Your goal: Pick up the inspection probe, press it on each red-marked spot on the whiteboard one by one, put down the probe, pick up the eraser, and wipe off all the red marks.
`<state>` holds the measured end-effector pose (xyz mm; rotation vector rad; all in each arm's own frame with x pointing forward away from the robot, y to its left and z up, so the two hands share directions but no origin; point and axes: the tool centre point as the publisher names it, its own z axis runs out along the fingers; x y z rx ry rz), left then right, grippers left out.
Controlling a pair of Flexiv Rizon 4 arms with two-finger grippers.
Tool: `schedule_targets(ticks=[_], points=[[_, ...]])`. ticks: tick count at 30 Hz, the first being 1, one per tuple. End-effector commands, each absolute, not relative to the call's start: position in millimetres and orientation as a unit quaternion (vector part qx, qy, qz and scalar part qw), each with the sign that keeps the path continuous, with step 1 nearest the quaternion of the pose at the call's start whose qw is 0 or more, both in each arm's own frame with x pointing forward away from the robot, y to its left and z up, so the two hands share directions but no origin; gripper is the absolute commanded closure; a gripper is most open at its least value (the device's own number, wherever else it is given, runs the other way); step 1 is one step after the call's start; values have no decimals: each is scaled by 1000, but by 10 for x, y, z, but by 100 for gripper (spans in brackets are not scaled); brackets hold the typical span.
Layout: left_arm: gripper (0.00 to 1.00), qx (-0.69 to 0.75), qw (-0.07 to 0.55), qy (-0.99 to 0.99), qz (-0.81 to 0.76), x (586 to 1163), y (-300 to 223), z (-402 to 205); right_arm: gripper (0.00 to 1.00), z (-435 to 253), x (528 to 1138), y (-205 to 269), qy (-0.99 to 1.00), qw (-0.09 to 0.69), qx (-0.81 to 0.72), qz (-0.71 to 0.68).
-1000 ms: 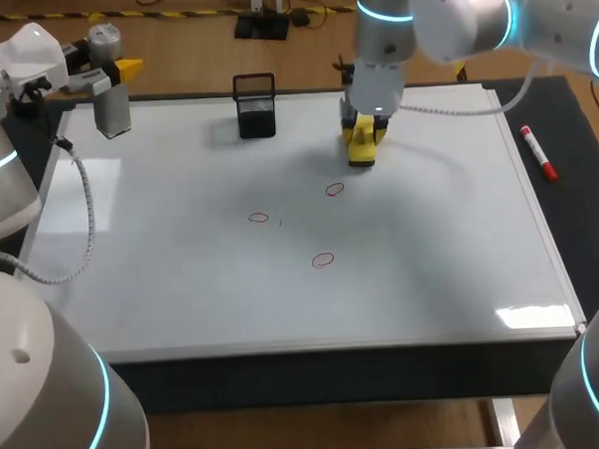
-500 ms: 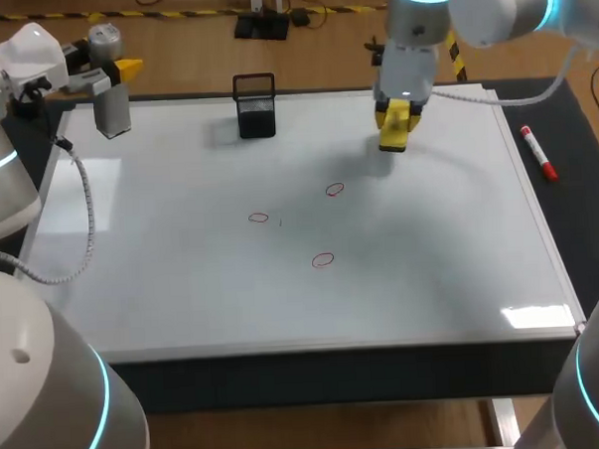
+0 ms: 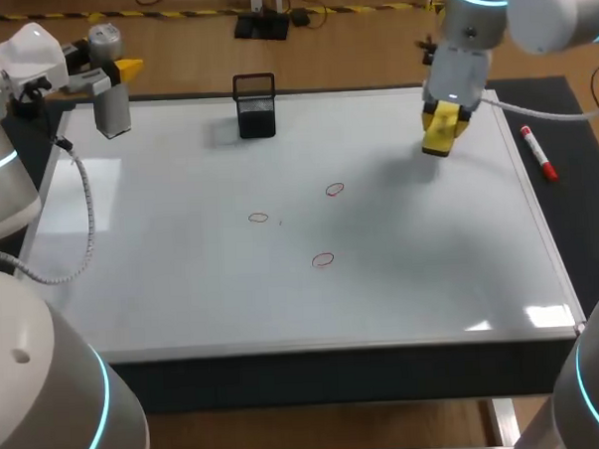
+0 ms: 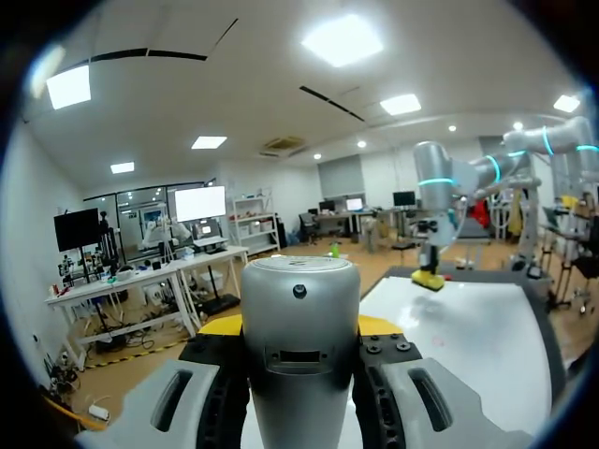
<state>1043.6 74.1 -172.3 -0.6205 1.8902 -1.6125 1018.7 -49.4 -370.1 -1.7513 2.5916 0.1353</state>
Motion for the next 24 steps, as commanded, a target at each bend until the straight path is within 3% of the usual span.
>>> schedule_targets(ticks=[1,24], points=[[100,-233,289,705,-604,10427,738,-1720,100,-3710,10099,-684,833,12,-551,49],[100,-233,289,705,-604,10427,738,-1720,100,-3792,10094,-791,836,6,-545,59]])
